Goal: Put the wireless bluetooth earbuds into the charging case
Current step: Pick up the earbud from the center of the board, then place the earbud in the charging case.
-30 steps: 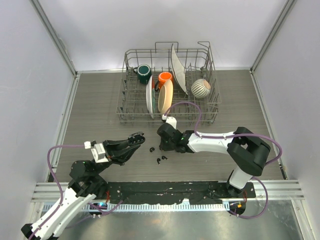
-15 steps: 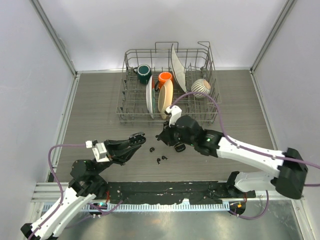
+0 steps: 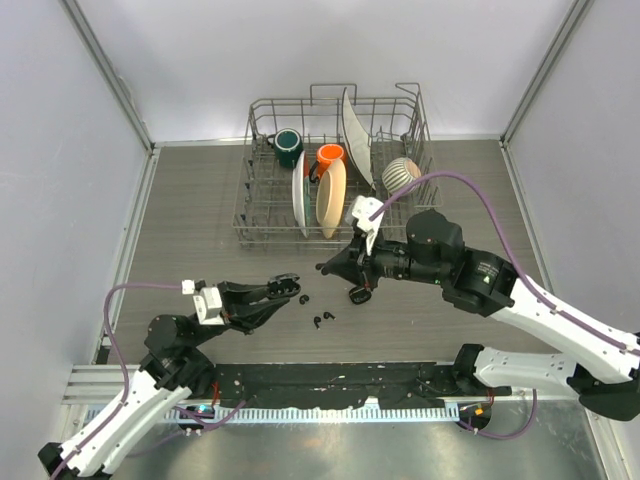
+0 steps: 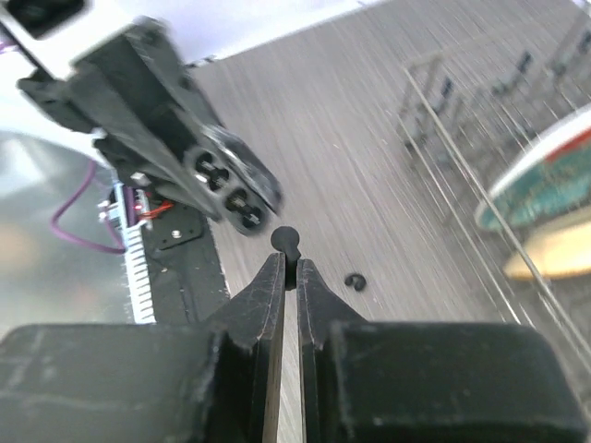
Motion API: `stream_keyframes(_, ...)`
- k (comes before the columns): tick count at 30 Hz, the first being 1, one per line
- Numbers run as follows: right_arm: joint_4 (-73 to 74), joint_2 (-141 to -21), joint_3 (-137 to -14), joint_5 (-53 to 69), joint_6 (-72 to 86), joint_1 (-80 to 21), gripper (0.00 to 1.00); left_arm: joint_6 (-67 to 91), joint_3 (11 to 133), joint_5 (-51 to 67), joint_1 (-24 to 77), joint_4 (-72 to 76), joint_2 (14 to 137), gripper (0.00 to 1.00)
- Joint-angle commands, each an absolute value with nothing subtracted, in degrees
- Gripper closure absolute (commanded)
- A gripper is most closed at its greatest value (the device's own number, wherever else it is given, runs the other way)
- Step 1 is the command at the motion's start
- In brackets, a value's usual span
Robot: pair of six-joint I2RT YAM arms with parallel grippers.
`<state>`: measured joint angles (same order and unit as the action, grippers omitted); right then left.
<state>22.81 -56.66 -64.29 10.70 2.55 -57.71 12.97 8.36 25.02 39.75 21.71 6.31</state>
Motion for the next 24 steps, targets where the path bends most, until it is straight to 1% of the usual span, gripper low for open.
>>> stream_keyframes(1,27.0,-59.3,-71.3,19.9,-4.6,-61.1,0.99,12.7,11.5,31.9,40.0,28.4,10.3,1.0)
stream_keyframes(7,30.1,-62.6,-76.4,23.2,-8.0,-64.3,0.99,14.2,13.4,36.1,39.9,32.6,16.0,1.0)
stream_keyframes(19,30.7,-64.5,-79.2,24.3,-10.1,-66.6,0.99,16.5,15.6,43.5,40.0,36.3,21.0,1.0)
stream_keyframes(24,30.8,-66.1,-80.1,24.3,-10.9,-67.4,0.99,16.6,16.0,44.0,40.0,36.7,22.4,1.0)
